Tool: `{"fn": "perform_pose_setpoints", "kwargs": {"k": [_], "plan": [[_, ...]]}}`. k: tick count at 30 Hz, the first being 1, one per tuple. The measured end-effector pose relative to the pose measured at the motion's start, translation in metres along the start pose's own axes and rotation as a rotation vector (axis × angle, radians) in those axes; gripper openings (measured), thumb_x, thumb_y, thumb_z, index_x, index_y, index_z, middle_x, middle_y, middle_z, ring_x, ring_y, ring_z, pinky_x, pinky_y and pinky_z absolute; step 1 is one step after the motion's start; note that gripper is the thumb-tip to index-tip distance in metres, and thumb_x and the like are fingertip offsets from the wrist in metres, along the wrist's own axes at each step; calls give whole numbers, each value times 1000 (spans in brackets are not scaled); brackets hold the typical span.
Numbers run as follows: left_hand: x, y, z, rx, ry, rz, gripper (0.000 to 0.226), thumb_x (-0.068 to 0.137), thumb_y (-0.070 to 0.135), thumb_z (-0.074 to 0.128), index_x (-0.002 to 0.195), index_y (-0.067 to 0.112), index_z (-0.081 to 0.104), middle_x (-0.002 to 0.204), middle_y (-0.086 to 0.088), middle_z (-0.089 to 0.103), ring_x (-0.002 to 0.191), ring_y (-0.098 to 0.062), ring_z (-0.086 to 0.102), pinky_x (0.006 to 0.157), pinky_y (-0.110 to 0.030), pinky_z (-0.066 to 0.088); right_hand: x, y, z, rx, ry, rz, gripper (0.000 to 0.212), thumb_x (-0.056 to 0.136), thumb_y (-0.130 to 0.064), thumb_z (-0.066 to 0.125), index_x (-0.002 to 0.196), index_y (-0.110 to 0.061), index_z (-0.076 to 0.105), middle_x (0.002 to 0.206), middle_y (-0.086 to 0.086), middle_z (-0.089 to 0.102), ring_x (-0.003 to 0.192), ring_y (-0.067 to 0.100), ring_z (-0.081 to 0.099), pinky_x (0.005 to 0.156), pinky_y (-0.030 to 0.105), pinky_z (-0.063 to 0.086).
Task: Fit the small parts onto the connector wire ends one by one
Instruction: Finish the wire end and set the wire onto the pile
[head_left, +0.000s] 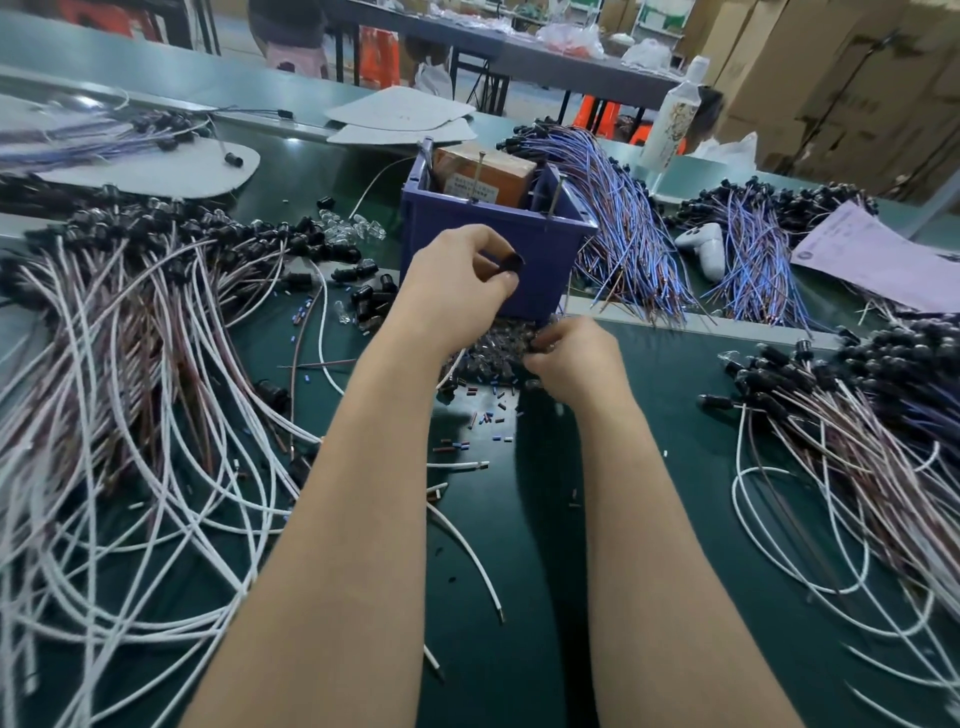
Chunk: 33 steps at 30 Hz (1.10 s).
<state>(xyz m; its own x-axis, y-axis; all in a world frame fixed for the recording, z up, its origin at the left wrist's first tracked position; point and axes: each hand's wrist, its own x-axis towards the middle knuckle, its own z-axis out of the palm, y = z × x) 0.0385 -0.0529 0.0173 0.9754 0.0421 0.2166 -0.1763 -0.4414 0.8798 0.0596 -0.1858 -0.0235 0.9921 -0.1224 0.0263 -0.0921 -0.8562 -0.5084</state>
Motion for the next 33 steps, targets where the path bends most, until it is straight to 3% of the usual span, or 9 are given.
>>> {"fn": "perform_pose_setpoints", "kwargs": {"k": [5,8,10,13,18,21,24,30,33], "plan": [[0,-5,3,-44,-48,-12,18,87,9,64,87,26,57,99,-1,71,97,-17,65,90,-32,50,1,0,4,-9,19,1,18,90,-10,54,103,-4,64,105,14,66,101,31,60,86,36,51],[2,-9,2,-80,-46,-28,20,86,7,66,87,25,57,102,-3,71,100,-17,65,95,-35,49,0,-7,-9,425,88,-59,6,89,-9,58,94,-12,57,94,8,65,92,25,63,85,36,51],[2,-10,2,-102,-42,-30,21,85,6,67,86,24,56,102,-4,71,100,-17,65,97,-37,49,-6,-14,-23,790,81,-149,12,88,-3,60,89,-15,59,81,7,66,71,17,64,73,30,54],[2,-11,1,-99,-38,-23,21,84,6,67,87,24,56,100,-3,71,98,-15,66,94,-32,49,-12,-22,-39,933,54,-271,12,88,-2,62,83,-12,65,72,2,68,58,7,64,61,18,52],[1,-10,0,-77,-30,-11,19,85,8,66,88,24,56,101,-4,71,98,-16,65,94,-35,49,-19,-29,-48,810,15,-289,11,89,1,61,87,-8,66,72,4,68,60,8,67,62,19,55],[1,-9,-1,-68,-30,0,21,85,7,64,85,26,56,100,-2,71,98,-17,65,95,-37,49,-19,-29,-51,592,106,-333,10,86,-6,65,83,-15,67,74,4,70,69,14,70,74,31,58],[1,-8,-1,-42,-33,15,17,86,6,62,88,23,57,100,-4,71,98,-20,65,94,-39,50,-19,-30,-52,555,131,-323,12,83,-7,65,79,-19,67,74,4,71,72,17,71,78,40,58],[1,-7,0,81,18,80,11,84,12,66,88,19,58,88,0,69,85,-16,65,77,-25,50,-20,-29,-52,522,110,-301,17,82,-8,63,73,-22,65,70,6,70,69,20,69,77,45,58],[0,-7,1,142,23,116,10,84,14,68,89,18,60,83,3,67,81,-14,64,76,-26,50,-18,-29,-51,461,116,-296,14,82,-9,64,74,-21,66,74,6,71,72,20,69,80,43,57]]}}
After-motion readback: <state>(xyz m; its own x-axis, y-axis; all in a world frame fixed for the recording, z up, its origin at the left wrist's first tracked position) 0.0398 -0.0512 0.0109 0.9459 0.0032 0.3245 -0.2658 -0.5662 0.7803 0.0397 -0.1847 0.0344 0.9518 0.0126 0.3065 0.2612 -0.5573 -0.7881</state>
